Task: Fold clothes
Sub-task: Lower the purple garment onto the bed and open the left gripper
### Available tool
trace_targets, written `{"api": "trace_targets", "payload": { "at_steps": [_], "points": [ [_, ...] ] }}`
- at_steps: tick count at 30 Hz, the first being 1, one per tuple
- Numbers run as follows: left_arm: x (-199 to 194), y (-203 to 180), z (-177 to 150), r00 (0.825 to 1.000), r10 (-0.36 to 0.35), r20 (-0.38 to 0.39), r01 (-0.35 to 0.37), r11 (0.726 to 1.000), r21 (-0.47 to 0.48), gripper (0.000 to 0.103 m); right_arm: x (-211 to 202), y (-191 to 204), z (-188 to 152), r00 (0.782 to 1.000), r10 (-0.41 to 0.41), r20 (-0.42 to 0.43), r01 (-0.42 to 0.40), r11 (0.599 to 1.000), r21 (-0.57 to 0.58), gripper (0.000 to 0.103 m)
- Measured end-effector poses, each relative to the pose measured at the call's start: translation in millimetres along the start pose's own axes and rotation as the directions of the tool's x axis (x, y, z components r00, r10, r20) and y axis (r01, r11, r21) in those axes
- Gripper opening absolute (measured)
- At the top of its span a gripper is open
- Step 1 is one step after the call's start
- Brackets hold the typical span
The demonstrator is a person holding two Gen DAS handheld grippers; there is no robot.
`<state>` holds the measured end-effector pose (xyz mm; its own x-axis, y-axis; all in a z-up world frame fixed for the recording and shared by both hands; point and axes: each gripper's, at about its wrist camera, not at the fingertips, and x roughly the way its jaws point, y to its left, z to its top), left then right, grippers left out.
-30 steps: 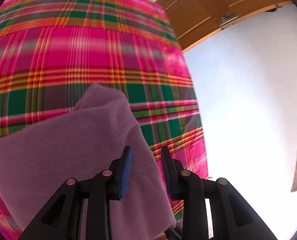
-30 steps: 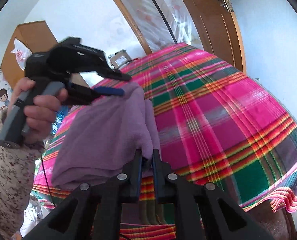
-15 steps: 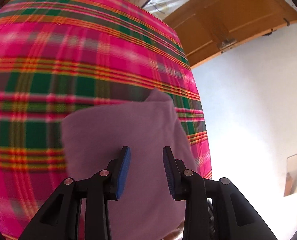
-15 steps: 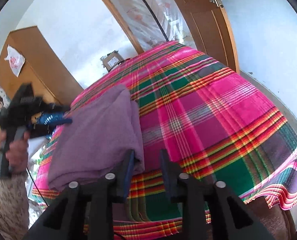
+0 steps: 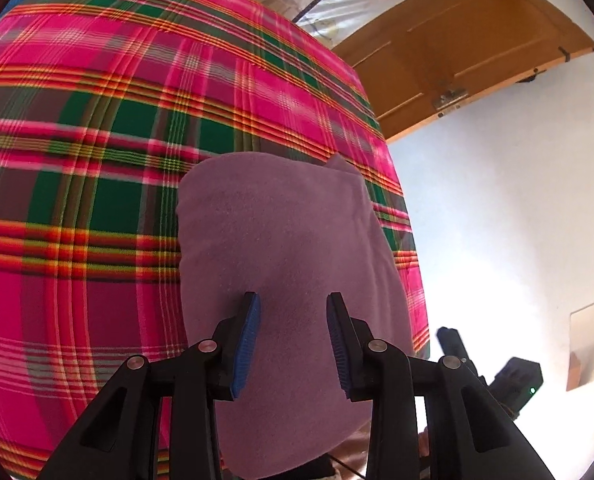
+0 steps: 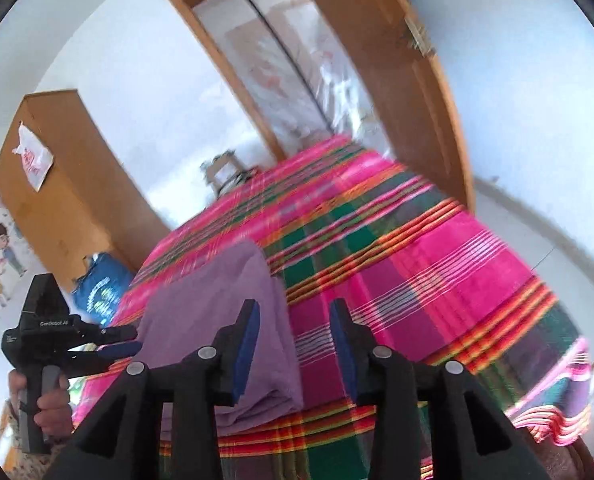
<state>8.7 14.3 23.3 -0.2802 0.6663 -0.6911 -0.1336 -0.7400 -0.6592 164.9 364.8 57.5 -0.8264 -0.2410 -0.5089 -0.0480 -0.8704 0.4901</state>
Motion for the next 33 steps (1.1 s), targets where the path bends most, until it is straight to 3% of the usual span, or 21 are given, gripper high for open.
{"api": "trace_targets", "payload": {
  "at_steps": [5,8,9,10,11,14,18,22,25,30,33],
  "points": [
    [-3,8,-2,1.000,-0.012,0.003,0.012,1.000,-0.025,0.036,43,0,-7,0.981,0.107,-0.163,-0.099,0.993,0.058,0.042],
    [-2,12,0,1.000,-0.003,-0.002,0.003,1.000,-0.030,0.036,52,3,-14,0.974,0.105,-0.202,-0.096,0.994,0.056,0.042],
    [-1,13,1,1.000,0.002,-0.005,-0.002,1.000,-0.030,0.036,54,5,-16,0.971,0.108,-0.214,-0.099,0.994,0.053,0.036],
    [-1,14,2,1.000,0.001,-0.006,-0.002,0.999,-0.035,0.036,52,9,-17,0.970,0.113,-0.214,-0.106,0.993,0.045,0.022],
    [-1,16,3,1.000,0.007,-0.004,-0.007,0.999,-0.038,0.036,51,12,-18,0.970,0.119,-0.214,-0.114,0.993,0.036,0.017],
    [-2,21,7,1.000,0.026,0.002,-0.026,0.999,-0.046,0.036,43,22,-19,0.968,0.150,-0.201,-0.147,0.989,0.028,0.015],
    [-3,27,10,0.999,0.049,0.007,-0.049,0.997,-0.057,0.036,28,20,-19,0.939,0.280,-0.198,-0.258,0.957,0.130,0.014],
    [0,31,9,0.999,0.041,-0.006,-0.041,0.997,-0.068,0.036,26,4,-26,0.956,0.216,-0.201,-0.189,0.972,0.142,0.014],
    [1,30,8,0.999,0.044,-0.006,-0.045,0.997,-0.062,0.036,42,-13,-36,0.947,0.192,-0.257,-0.146,0.971,0.188,0.015],
    [-2,33,6,0.999,0.045,-0.005,-0.045,0.997,-0.065,0.036,32,0,-39,0.971,0.113,-0.210,-0.100,0.992,0.074,0.015],
    [-6,34,2,0.999,0.047,-0.004,-0.047,0.997,-0.060,0.036,33,0,-40,0.973,0.100,-0.208,-0.092,0.995,0.049,0.015]
  ]
}}
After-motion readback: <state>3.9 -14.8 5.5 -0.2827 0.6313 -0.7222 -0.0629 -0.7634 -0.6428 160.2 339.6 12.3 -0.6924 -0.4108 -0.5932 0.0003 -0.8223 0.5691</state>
